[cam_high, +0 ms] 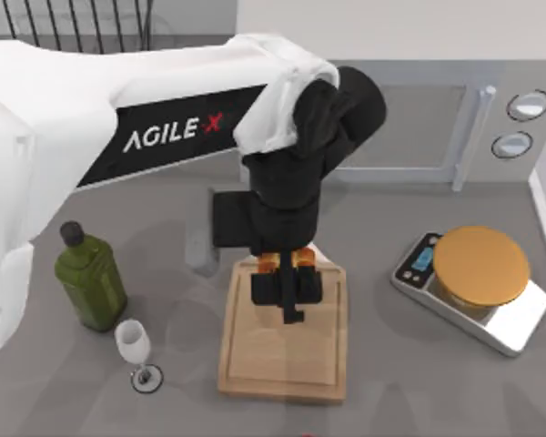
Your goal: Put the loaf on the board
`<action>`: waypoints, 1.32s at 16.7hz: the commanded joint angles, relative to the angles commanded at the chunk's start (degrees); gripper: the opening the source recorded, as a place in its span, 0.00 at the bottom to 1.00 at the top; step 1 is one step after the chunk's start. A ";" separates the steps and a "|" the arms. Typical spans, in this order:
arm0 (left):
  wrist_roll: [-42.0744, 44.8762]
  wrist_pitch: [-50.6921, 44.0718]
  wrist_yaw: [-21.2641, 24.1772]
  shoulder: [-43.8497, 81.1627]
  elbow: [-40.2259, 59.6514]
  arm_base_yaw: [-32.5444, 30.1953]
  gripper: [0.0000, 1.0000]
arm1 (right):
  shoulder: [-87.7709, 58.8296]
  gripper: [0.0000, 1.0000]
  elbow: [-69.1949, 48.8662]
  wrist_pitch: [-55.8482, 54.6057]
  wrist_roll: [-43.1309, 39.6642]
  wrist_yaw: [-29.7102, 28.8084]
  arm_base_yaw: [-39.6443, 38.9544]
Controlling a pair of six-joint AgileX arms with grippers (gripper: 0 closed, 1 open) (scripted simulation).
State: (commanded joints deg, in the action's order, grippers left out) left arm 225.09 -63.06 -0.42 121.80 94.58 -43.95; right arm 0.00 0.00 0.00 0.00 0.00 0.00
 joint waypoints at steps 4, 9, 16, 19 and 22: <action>0.11 2.94 0.09 0.24 -1.78 -0.13 0.00 | 0.00 1.00 0.00 0.00 0.00 0.00 0.00; 0.28 5.40 0.05 1.40 -3.74 -0.33 0.00 | 0.00 1.00 0.00 0.00 0.00 0.00 0.00; 0.29 5.46 0.05 1.59 -3.92 -0.34 0.23 | 0.00 1.00 0.00 0.00 0.00 0.00 0.00; 0.29 5.46 0.05 1.59 -3.92 -0.34 0.45 | 0.00 1.00 0.00 0.00 0.00 0.00 0.00; 0.29 5.46 0.05 1.59 -3.92 -0.34 0.68 | 0.00 1.00 0.00 0.00 0.00 0.00 0.00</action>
State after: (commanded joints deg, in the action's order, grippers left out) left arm 225.38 -57.59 -0.37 123.39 90.65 -44.29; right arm 0.00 0.00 0.00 0.00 0.00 0.00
